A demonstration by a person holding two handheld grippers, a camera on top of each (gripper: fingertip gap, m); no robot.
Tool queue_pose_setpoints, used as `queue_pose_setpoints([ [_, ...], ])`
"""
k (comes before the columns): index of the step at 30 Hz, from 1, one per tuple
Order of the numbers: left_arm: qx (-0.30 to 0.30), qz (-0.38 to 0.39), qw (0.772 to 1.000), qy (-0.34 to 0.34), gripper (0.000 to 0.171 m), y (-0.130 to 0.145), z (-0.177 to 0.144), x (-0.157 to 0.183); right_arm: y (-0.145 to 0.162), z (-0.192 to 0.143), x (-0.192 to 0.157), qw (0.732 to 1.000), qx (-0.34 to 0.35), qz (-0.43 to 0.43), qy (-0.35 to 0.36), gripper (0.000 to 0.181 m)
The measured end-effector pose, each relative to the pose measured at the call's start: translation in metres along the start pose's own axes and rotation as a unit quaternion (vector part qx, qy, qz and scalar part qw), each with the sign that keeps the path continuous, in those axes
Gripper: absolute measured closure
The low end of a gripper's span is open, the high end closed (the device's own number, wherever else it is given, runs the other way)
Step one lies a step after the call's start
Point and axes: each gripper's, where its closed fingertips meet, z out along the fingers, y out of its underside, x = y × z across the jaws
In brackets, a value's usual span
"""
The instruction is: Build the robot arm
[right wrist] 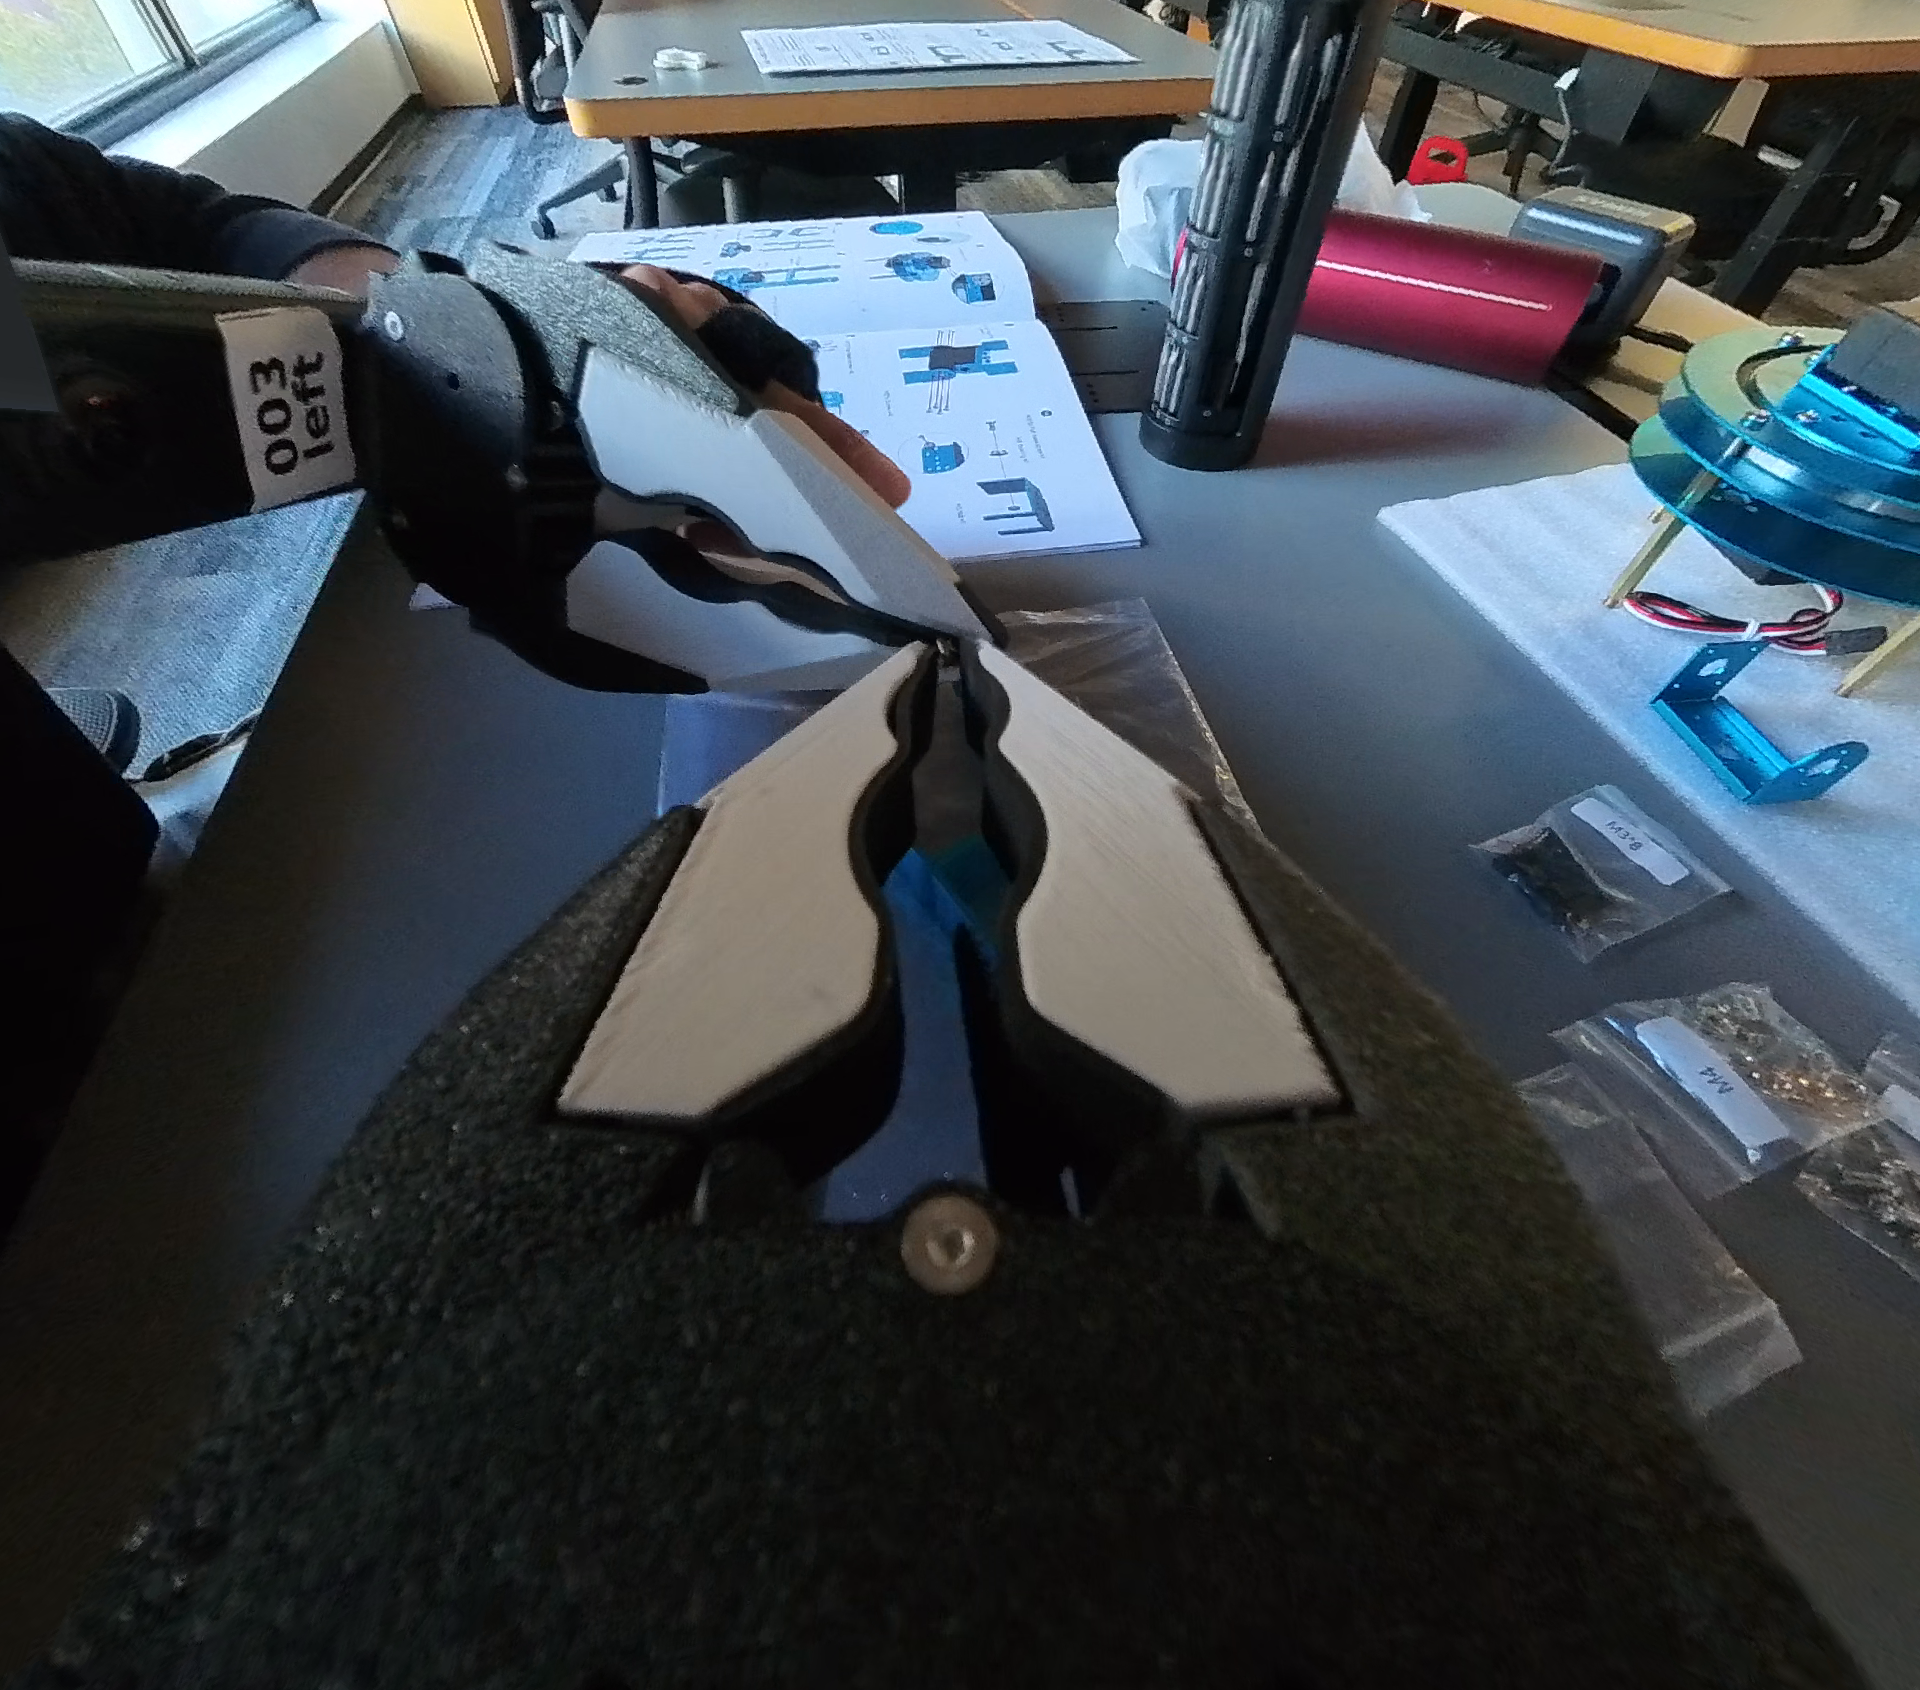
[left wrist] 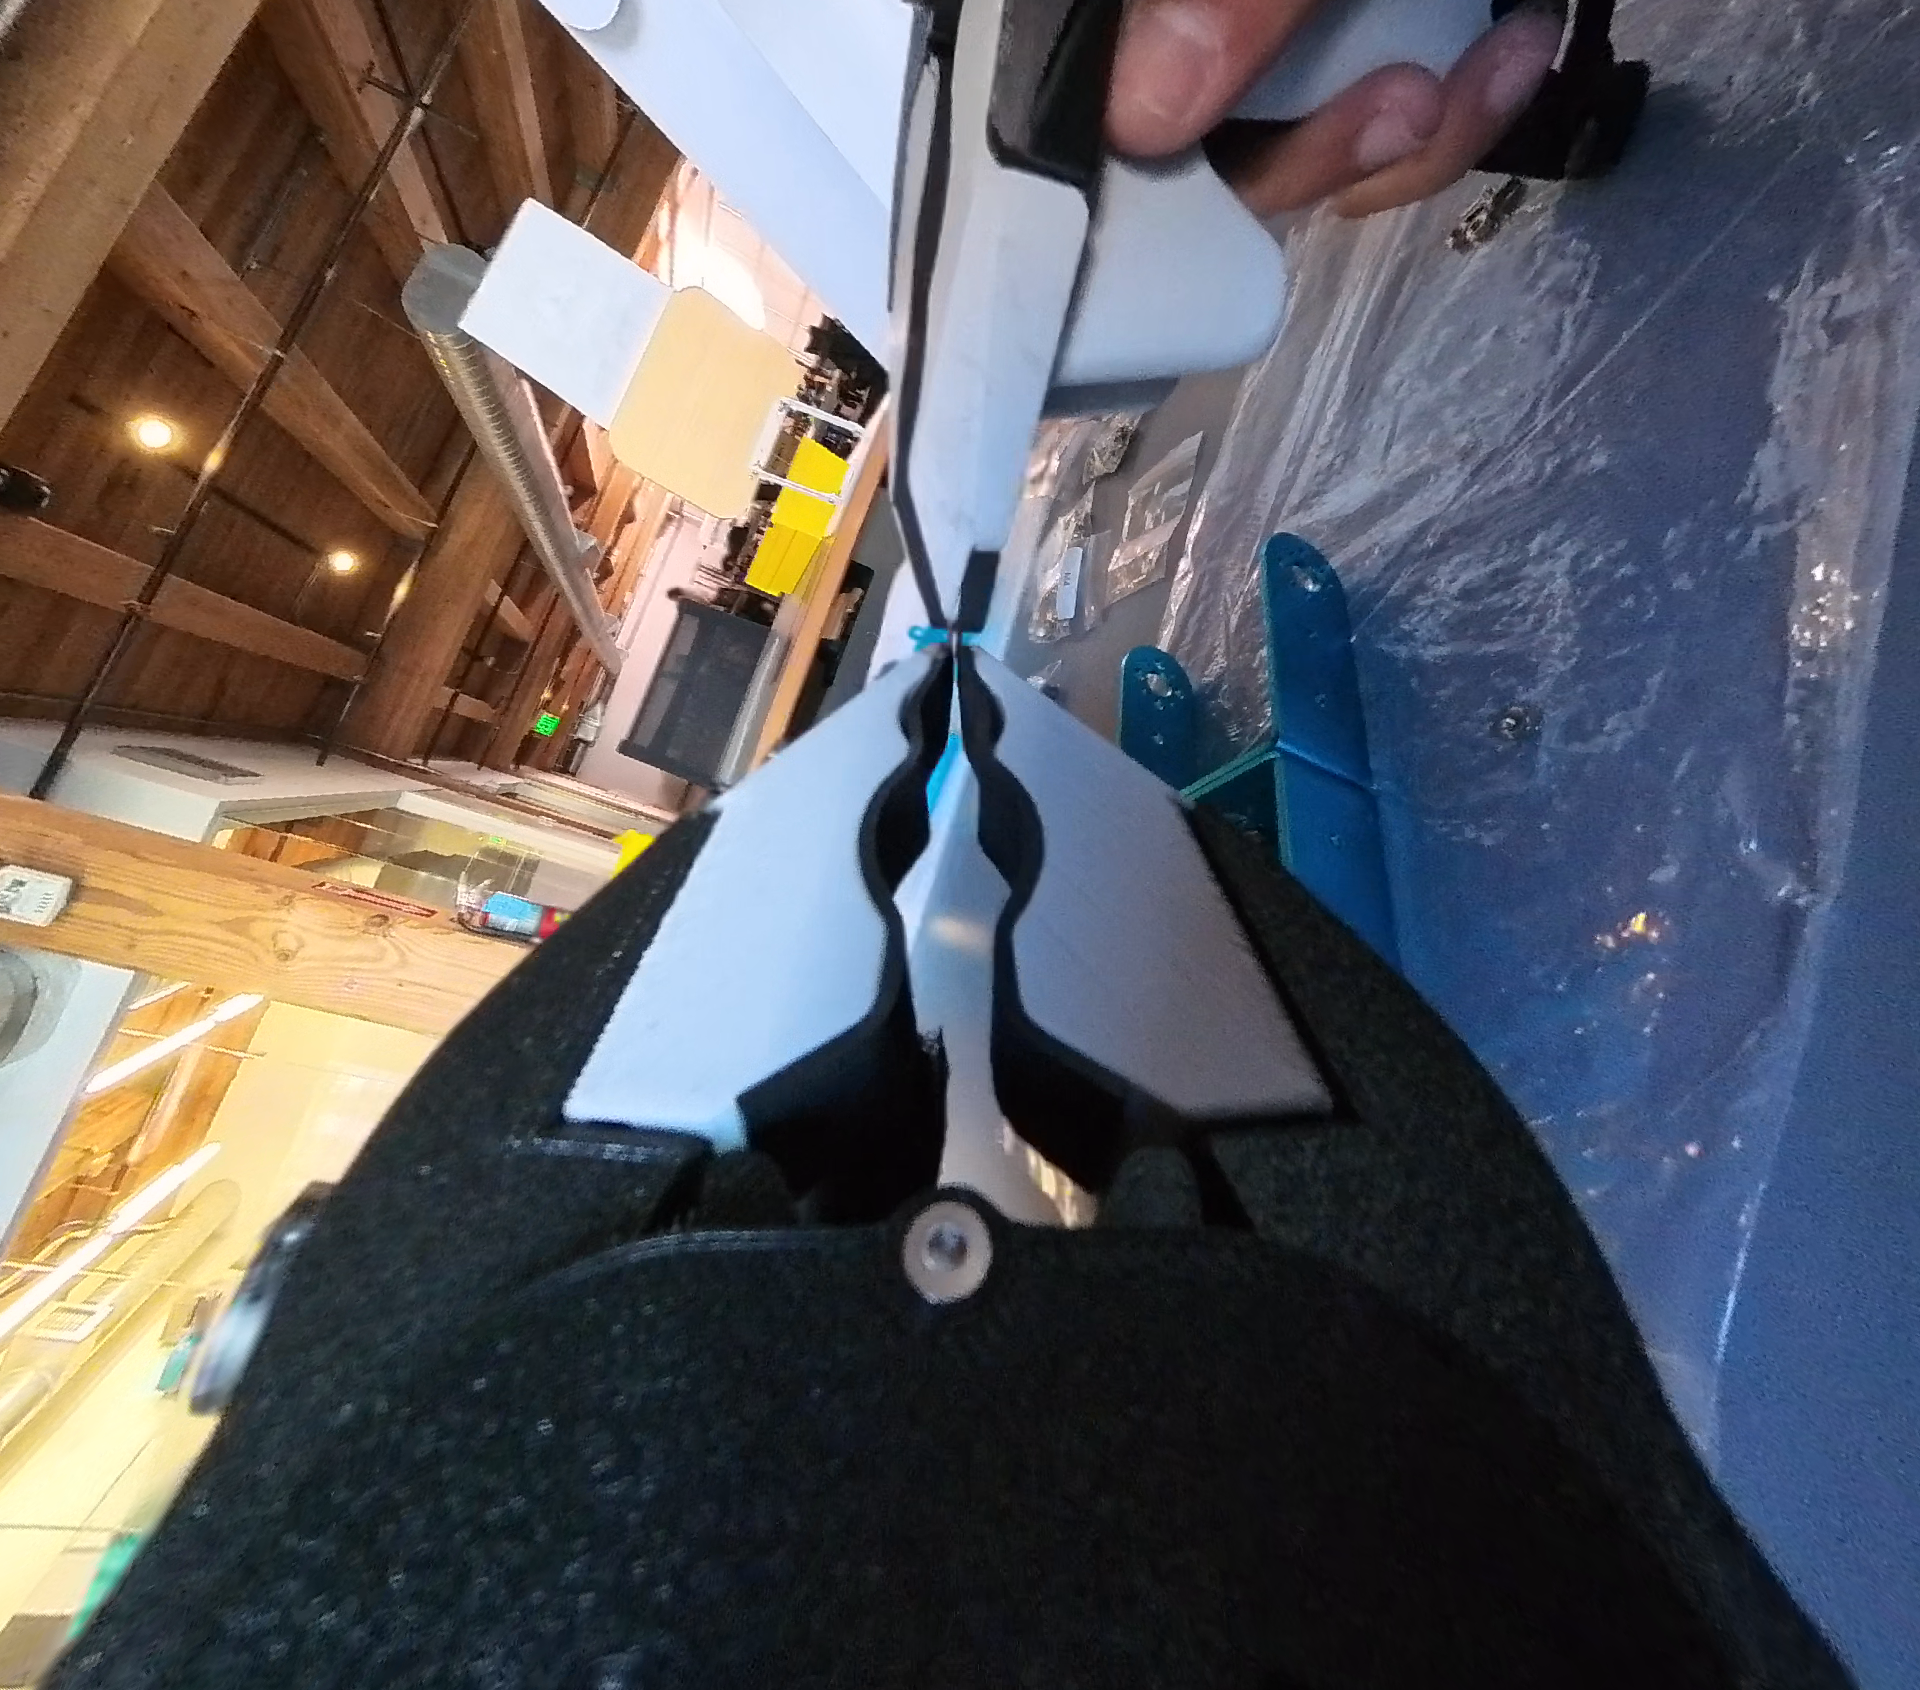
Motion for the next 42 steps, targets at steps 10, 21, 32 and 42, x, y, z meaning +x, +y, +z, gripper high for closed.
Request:
queue_pose_setpoints([
  [10,-0.043,-0.261,0.937,0.226,0.138,0.032,-0.008,0.001,0.028,0.003,0.016,0.988,-0.093,0.062,-0.102,0.178],
  [21,-0.104,-0.430,0.816,0.372,0.077,0.030,-0.017,0.038,0.056,0.015,0.027,0.908,-0.214,0.292,-0.213,0.180],
  [32,-0.164,-0.361,0.828,0.396,0.092,0.058,-0.028,0.060,0.073,0.022,0.026,0.850,-0.209,0.439,-0.201,0.181],
  [42,-0.169,-0.368,0.819,0.407,0.106,0.062,-0.028,0.065,0.075,0.026,0.023,0.847,-0.201,0.451,-0.199,0.181],
])
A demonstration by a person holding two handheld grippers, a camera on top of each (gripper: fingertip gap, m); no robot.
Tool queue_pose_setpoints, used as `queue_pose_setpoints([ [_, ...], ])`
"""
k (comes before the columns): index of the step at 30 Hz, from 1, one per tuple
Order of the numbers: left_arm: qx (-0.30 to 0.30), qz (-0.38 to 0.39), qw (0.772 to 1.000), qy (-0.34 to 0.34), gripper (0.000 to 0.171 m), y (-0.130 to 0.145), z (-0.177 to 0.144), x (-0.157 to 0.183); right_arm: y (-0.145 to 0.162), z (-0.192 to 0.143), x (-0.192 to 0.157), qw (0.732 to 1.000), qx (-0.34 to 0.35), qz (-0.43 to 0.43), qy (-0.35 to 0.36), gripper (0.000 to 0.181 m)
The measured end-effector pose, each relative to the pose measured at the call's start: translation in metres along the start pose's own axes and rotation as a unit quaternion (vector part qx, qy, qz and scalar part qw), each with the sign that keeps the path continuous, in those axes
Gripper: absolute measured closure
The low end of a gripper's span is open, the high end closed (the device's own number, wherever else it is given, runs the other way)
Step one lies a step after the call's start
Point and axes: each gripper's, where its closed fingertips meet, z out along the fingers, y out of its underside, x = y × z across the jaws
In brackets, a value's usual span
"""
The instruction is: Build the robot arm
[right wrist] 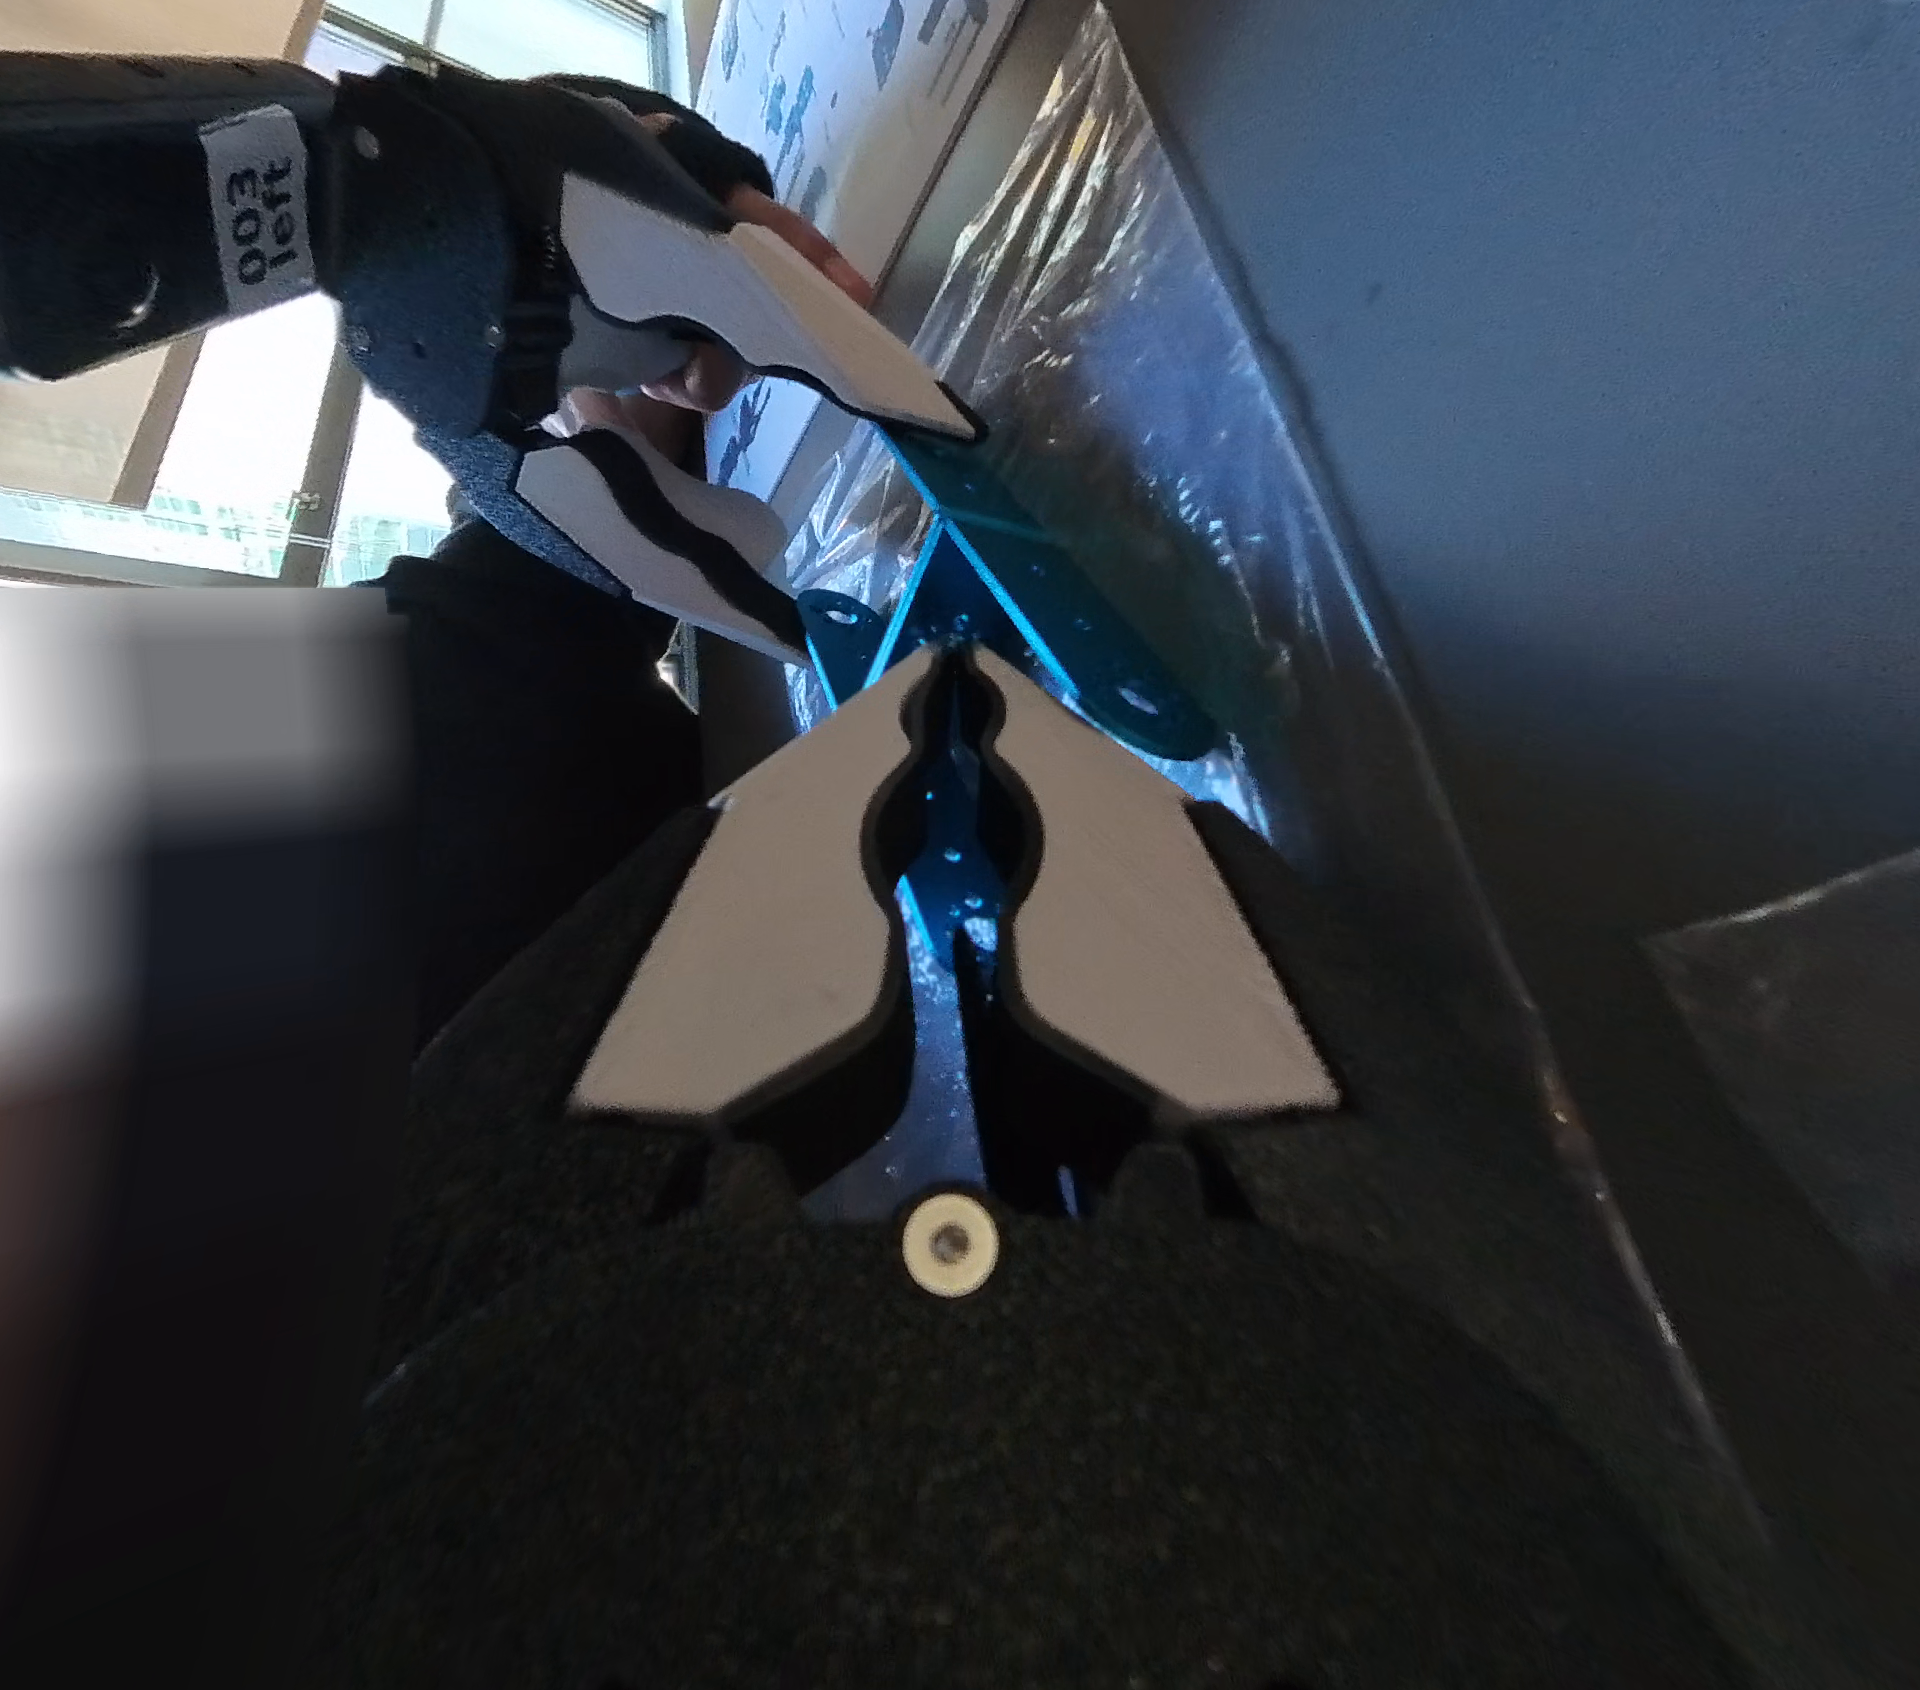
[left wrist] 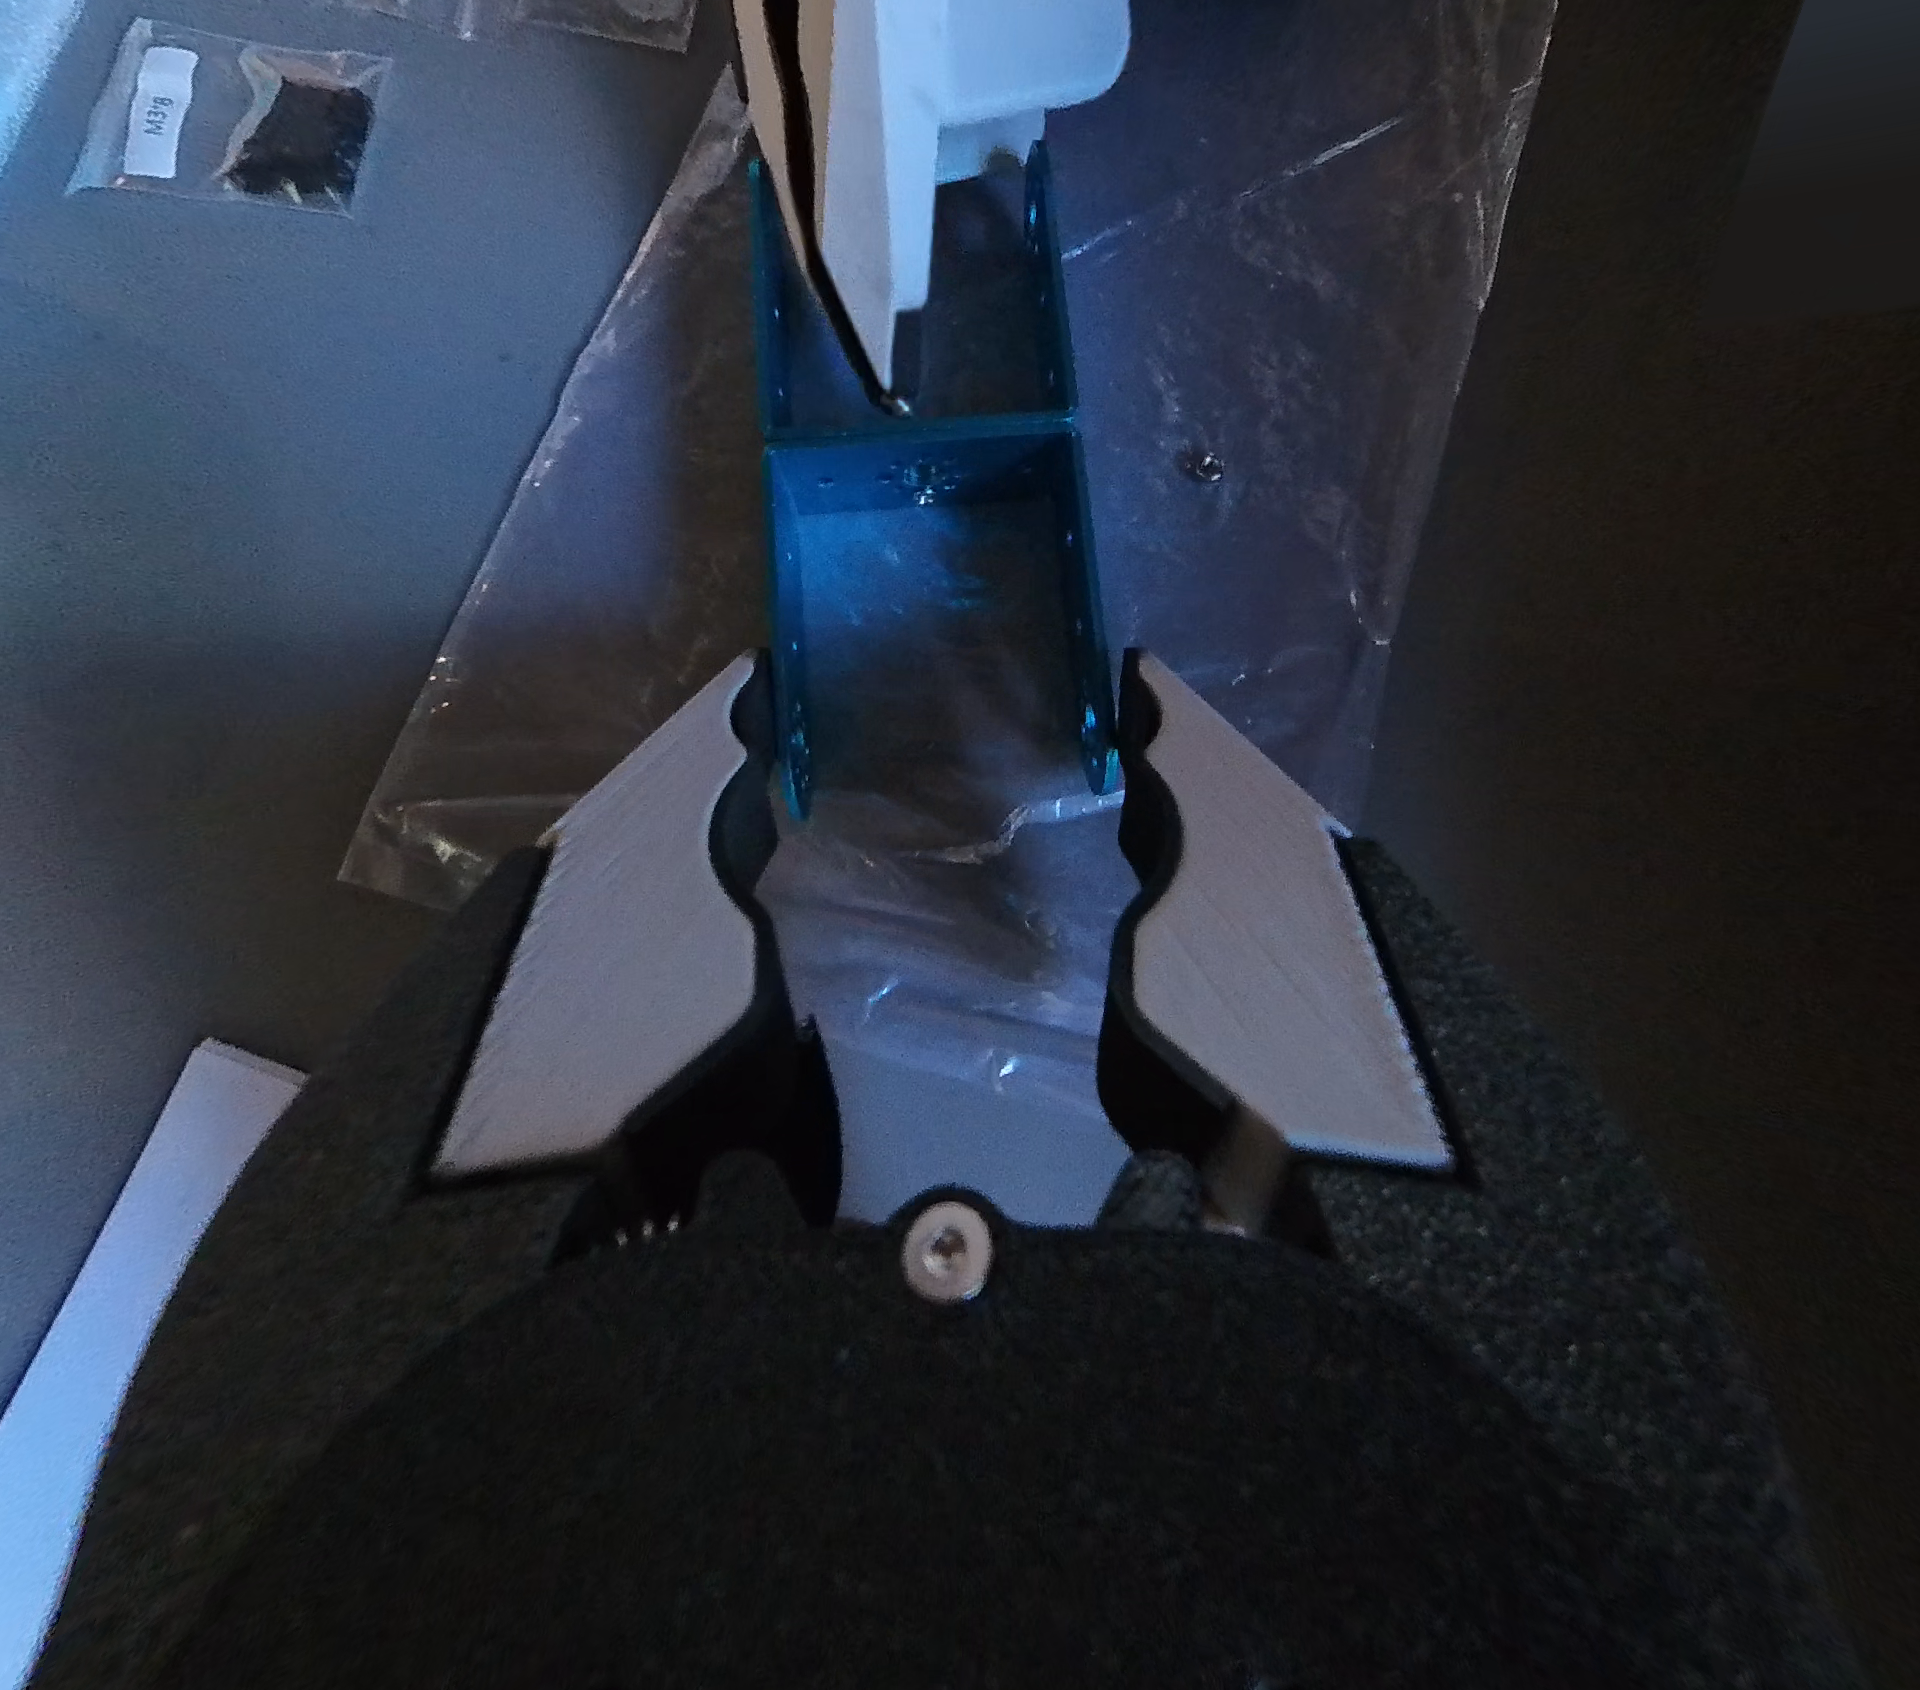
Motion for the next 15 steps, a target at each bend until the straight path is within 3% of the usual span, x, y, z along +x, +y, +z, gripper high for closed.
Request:
queue_pose_setpoints([
  [15,-0.018,-0.007,1.000,-0.014,0.106,0.0003,0.0010,0.0028,0.0023,0.0015,0.0003,0.996,-0.002,-0.050,0.069,0.181],
])
